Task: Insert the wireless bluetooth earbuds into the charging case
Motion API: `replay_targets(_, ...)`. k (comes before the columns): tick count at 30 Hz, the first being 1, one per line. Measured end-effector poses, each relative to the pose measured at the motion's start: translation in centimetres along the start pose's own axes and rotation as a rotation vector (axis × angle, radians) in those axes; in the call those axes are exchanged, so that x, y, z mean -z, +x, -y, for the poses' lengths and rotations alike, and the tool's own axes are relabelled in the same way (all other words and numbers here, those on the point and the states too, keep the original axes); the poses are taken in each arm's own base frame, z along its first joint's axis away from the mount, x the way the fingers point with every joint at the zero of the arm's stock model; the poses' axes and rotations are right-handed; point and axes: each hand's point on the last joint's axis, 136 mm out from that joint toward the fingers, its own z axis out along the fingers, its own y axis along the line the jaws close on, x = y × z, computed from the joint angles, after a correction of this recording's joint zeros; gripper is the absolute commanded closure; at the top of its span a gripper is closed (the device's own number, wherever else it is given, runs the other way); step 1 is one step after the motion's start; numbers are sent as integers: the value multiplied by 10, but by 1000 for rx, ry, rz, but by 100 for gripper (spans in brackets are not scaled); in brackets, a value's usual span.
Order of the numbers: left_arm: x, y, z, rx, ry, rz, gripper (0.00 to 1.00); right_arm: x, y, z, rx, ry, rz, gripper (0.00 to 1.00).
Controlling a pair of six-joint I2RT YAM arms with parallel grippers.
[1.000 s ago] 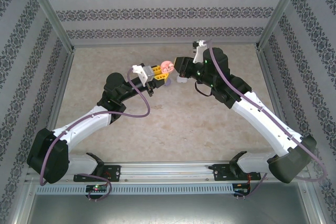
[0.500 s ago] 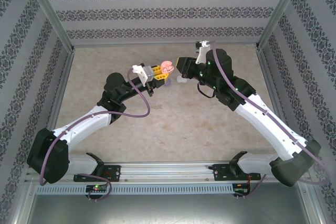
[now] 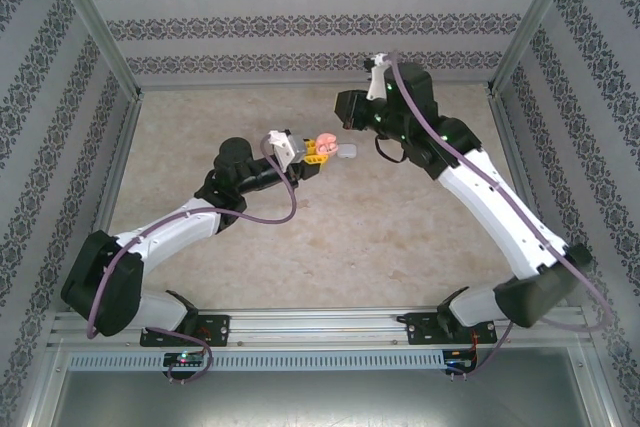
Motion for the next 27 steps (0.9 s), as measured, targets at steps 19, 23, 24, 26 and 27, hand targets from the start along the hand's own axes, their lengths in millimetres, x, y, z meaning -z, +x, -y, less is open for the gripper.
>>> replay_targets(19, -11, 17, 27, 0, 99, -57, 100, -52, 48, 26, -28, 25, -260, 87)
replay_targets(23, -14, 15, 26, -8, 102, -55, 100, -51, 52, 26, -33, 18, -280, 88)
replay_targets(24, -15, 15, 26, -10, 103, -55, 100, -51, 53, 25, -35, 15, -284, 88)
replay_targets(26, -16, 15, 25, -15, 100, -56, 100, -51, 57, 26, -37, 12, -295, 88)
replay_targets(27, -16, 15, 25, -18, 100, -57, 100, -51, 60, 27, -39, 14, -301, 88)
